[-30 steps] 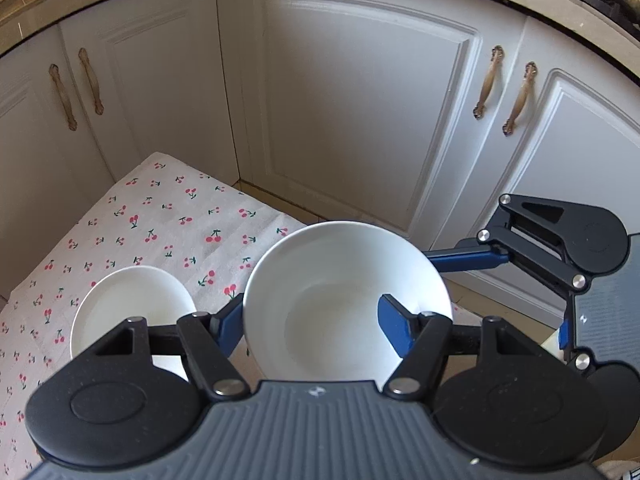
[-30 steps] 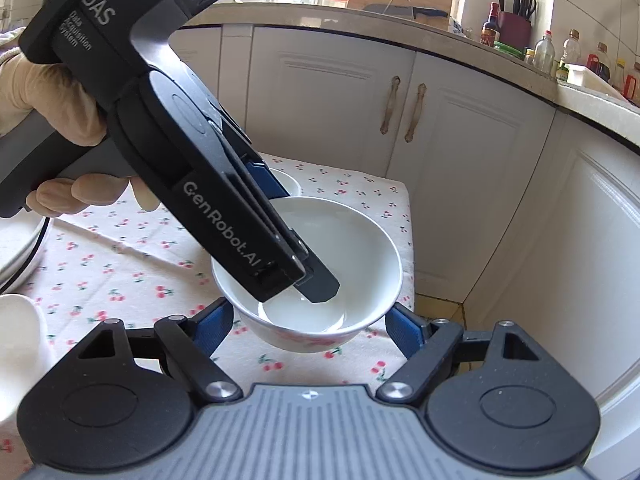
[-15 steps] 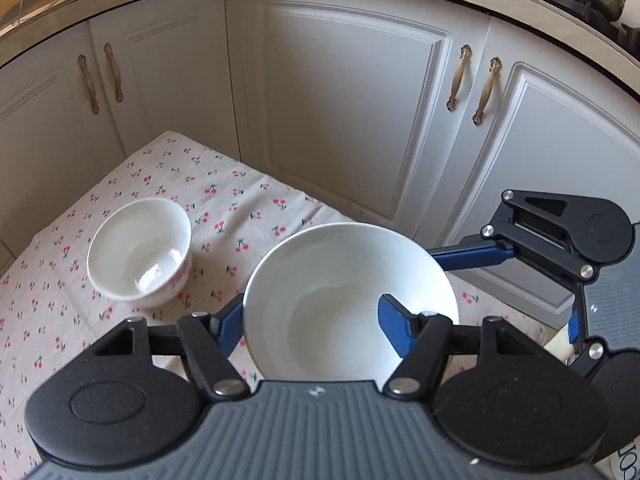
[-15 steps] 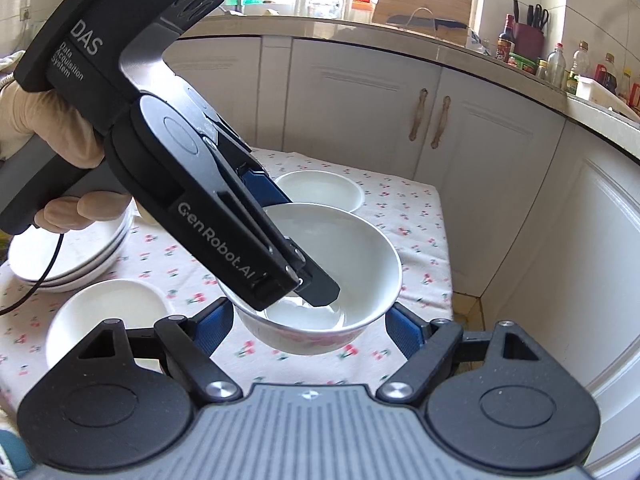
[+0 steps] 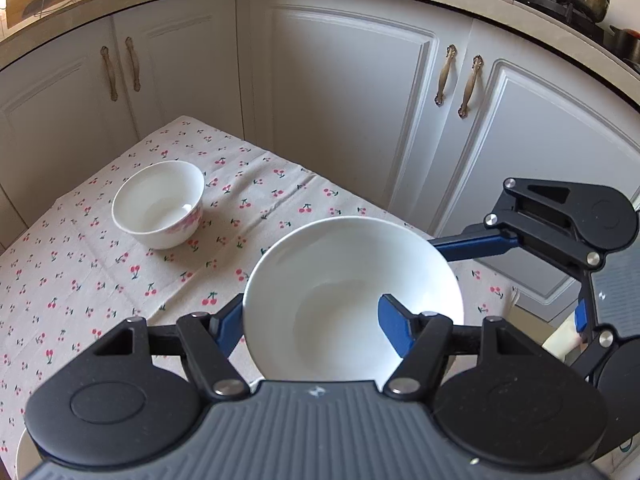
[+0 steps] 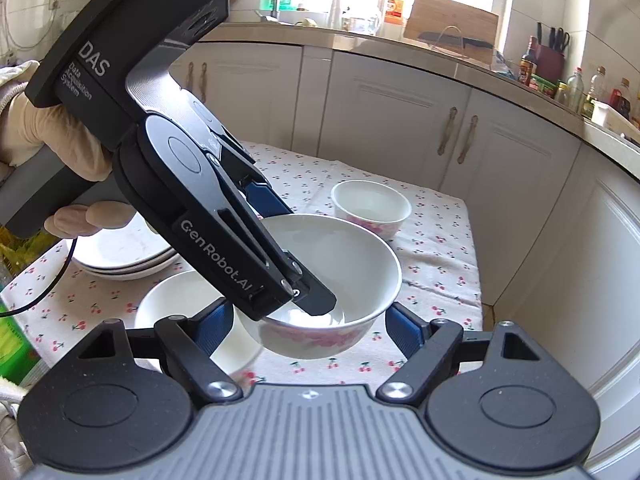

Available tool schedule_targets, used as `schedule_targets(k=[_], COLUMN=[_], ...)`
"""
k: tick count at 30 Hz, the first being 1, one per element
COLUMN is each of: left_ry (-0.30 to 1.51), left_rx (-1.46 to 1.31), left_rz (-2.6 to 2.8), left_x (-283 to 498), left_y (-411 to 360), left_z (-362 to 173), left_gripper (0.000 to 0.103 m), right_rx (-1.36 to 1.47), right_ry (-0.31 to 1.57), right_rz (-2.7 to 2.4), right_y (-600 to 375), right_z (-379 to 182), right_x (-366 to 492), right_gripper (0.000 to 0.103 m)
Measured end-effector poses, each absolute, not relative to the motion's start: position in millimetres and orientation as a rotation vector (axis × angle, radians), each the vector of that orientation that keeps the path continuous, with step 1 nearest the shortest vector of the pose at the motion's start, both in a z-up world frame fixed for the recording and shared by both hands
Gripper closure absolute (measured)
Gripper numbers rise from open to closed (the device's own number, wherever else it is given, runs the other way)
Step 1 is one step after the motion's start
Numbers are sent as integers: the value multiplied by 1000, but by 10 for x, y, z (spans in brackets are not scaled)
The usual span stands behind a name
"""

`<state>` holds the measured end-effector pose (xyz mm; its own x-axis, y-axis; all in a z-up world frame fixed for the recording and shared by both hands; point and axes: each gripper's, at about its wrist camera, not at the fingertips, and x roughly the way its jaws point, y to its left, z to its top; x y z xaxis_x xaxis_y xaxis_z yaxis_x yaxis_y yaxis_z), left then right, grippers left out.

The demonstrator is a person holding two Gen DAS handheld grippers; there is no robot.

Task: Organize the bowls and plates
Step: 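Lower the held bowl into the first floral bowl and open the left tool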

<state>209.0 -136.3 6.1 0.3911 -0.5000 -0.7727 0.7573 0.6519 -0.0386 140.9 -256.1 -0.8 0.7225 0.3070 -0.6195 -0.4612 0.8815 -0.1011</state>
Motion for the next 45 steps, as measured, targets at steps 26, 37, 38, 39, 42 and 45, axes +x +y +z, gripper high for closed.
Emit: schedule_targets(k=[26, 37, 38, 39, 42, 45], left_ry=[898, 926, 926, 924, 924, 927], left_rx=[296, 326, 329, 330, 337, 342], left_rz=[-747, -747, -748, -749, -752, -754], left_x=[1931, 1909, 1908, 1908, 1913, 1917], left_y=[-797, -817, -824, -832, -853, -869], left_z=[-130, -270, -274, -275, -283, -298], left_gripper=[34, 34, 34, 34, 34, 34], right_rx=[-265, -238, -236, -233, -222, -216], right_ry=[722, 765, 767, 769, 777, 783], right_rz=[539, 553, 552, 551, 549, 548], right_y=[-2034, -2026, -2030, -2035, -2050, -2062], right_z=[-218, -332, -338, -342, -351, -366], right_x=[1344, 1346, 1347, 1346, 1354, 1355], right_gripper=[17, 16, 16, 16, 16, 17])
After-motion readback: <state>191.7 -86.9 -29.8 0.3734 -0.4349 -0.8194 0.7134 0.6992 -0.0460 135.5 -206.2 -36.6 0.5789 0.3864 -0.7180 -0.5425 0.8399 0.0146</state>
